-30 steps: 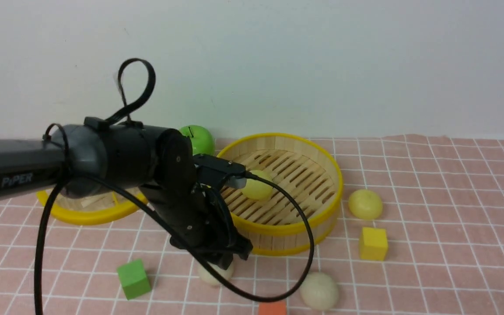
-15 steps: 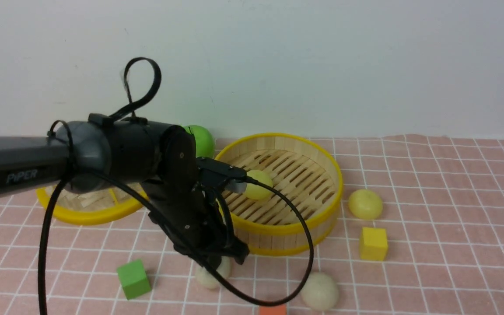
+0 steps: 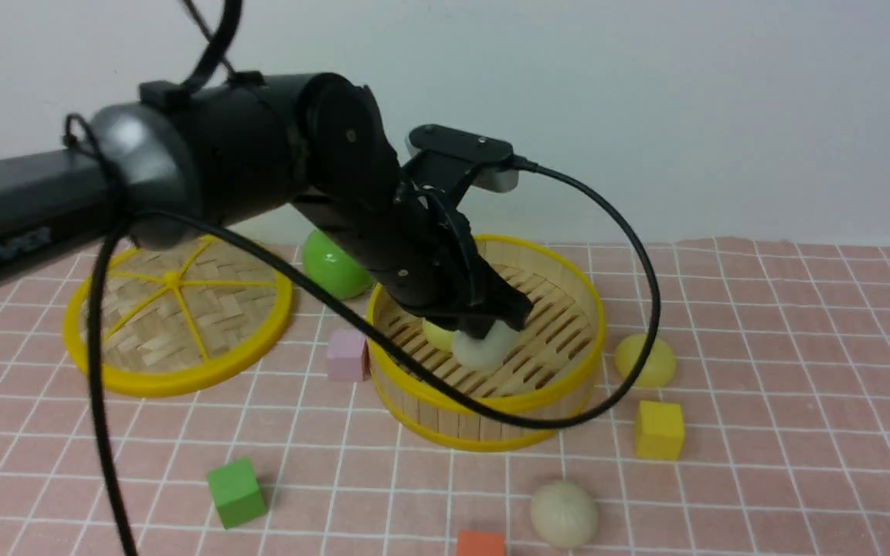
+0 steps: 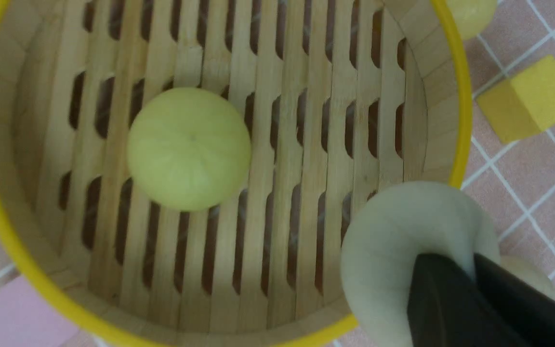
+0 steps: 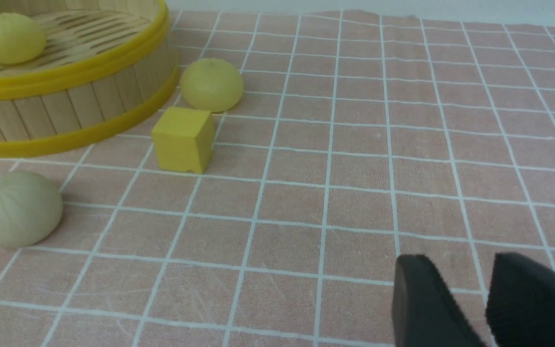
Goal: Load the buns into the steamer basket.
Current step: Use the left arm to put the steamed stuffed bun into the steamer, then use the right arm to grab a steamed stuffed bun
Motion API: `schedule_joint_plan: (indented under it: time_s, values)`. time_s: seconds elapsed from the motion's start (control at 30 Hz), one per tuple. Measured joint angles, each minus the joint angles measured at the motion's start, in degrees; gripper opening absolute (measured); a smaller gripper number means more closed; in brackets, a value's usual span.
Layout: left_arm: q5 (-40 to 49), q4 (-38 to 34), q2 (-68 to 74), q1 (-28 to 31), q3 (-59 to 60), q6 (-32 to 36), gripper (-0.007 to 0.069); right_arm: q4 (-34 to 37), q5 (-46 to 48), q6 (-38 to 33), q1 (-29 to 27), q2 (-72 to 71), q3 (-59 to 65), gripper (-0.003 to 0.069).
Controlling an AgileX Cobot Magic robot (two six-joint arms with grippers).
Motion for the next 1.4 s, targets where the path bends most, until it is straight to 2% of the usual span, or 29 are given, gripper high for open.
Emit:
schedule_joint_plan:
  time_s: [0.4,0.53,0.6,0.7,0.73,0.77,0.83,0.87,0.9,0.97,1.03,1.1,1.17,1.23,1.27,1.33,1.4]
  values:
    - [-2.83,-0.22,10.71,0.00,-3.79,1.56,-0.0003,0.00,0.00,0.00,0.00,0.00,0.00,0.0240]
    - [-2.53,-0.23,10.99,0.00,-3.94,1.56,0.0039,0.00,0.00,0.00,0.00,0.00,0.00,0.0240]
    - [-2.38,-0.23,10.99,0.00,-4.24,1.56,0.0103,0.00,0.00,0.00,0.00,0.00,0.00,0.0240]
    - [-0.72,-0.23,10.99,0.00,-5.23,0.76,0.0237,0.00,0.00,0.00,0.00,0.00,0.00,0.0240]
    - [-0.56,-0.23,10.99,0.00,-5.36,0.70,0.0237,0.00,0.00,0.00,0.00,0.00,0.00,0.0240]
    - [1.33,-0.29,10.78,0.00,-6.61,-0.08,0.0321,0.00,0.00,0.00,0.00,0.00,0.00,0.0240]
    - [3.74,-0.29,9.83,0.00,-8.39,-0.85,0.0394,0.00,0.00,0.00,0.00,0.00,0.00,0.0240]
    - [4.02,-0.29,9.67,0.00,-8.59,-0.85,0.0401,0.00,0.00,0.00,0.00,0.00,0.00,0.0240]
    - [6.22,-0.29,7.99,0.00,-10.25,-1.06,0.0445,0.00,0.00,0.00,0.00,0.00,0.00,0.0240]
    - [8.56,-0.76,5.54,0.00,-11.70,-1.47,0.0464,0.00,0.00,0.00,0.00,0.00,0.00,0.0240]
    - [11.46,-1.36,2.65,0.00,-12.31,-2.34,0.0451,0.00,0.00,0.00,0.00,0.00,0.00,0.0240]
    - [14.21,-1.53,1.00,0.00,-12.43,-3.29,0.0407,0.00,0.00,0.00,0.00,0.00,0.00,0.0240]
    - [19.98,-1.52,-1.08,0.00,-12.22,-3.99,0.0269,0.00,0.00,0.00,0.00,0.00,0.00,0.0240]
    - [22.20,-1.52,-2.34,0.00,-11.10,-4.03,0.0158,0.00,0.00,0.00,0.00,0.00,0.00,0.0240]
    - [22.86,-1.52,-3.89,0.00,-9.37,-4.03,0.0070,0.00,0.00,0.00,0.00,0.00,0.00,0.0240]
    - [22.58,-1.46,-6.56,0.00,-6.55,-4.03,-0.0004,0.00,0.00,0.00,0.00,0.00,0.00,0.0240]
    - [20.83,-1.09,-11.27,0.00,-2.10,-4.03,-0.0014,0.00,0.00,0.00,0.00,0.00,0.00,0.0240]
